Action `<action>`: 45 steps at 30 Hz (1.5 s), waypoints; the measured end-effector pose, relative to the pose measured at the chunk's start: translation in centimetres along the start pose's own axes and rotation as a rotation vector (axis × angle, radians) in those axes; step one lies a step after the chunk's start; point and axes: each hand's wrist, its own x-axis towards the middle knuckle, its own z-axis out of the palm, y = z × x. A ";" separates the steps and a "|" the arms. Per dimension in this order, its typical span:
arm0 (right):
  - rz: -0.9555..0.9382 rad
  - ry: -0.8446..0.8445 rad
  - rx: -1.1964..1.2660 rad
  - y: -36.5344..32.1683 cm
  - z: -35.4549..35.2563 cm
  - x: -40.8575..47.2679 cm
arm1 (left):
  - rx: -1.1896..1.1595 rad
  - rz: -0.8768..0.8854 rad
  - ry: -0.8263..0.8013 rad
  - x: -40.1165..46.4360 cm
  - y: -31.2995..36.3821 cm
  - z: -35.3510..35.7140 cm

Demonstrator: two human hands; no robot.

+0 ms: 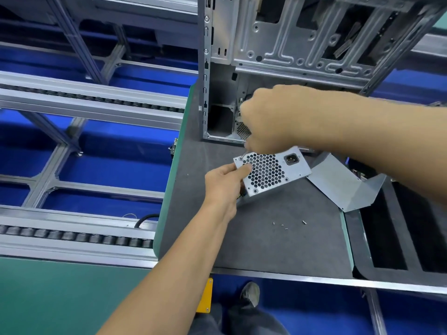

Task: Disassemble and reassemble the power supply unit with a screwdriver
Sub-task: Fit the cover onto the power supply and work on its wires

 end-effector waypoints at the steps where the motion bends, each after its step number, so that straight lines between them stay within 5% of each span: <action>1: 0.038 -0.048 0.057 0.1 -0.1 0.4 | -0.001 0.000 -0.001 -0.1 -0.2 0.1; 5: 0.050 -0.124 0.127 1.4 0.0 0.2 | -0.021 0.018 0.015 -0.1 -0.2 0.2; 10: -0.201 0.159 -0.159 1.0 0.5 -1.3 | 0.015 0.030 -0.021 0.2 -0.3 -0.1; 13: -0.297 0.164 -0.269 0.5 0.2 -1.9 | 0.048 0.051 -0.004 0.3 -0.4 -0.1; 19: 0.066 0.076 0.171 0.5 0.8 -0.1 | 0.035 0.047 -0.005 0.3 -0.4 -0.1; 23: 0.139 0.021 0.352 2.8 2.1 -1.3 | 0.020 0.049 -0.026 0.7 0.2 -0.3; 29: 0.557 0.437 0.837 8.0 10.5 -7.3 | 0.012 0.088 -0.060 1.4 0.2 -0.9; 32: 0.779 0.256 1.083 7.3 19.0 -10.0 | 0.019 0.140 0.016 1.4 0.0 -0.8; 38: 0.897 0.158 1.434 1.2 30.3 -11.1 | 0.101 0.188 0.109 1.8 0.4 -0.4; 45: 0.871 0.191 1.352 -2.0 34.1 -8.4 | 0.169 0.194 0.096 1.8 0.1 -0.5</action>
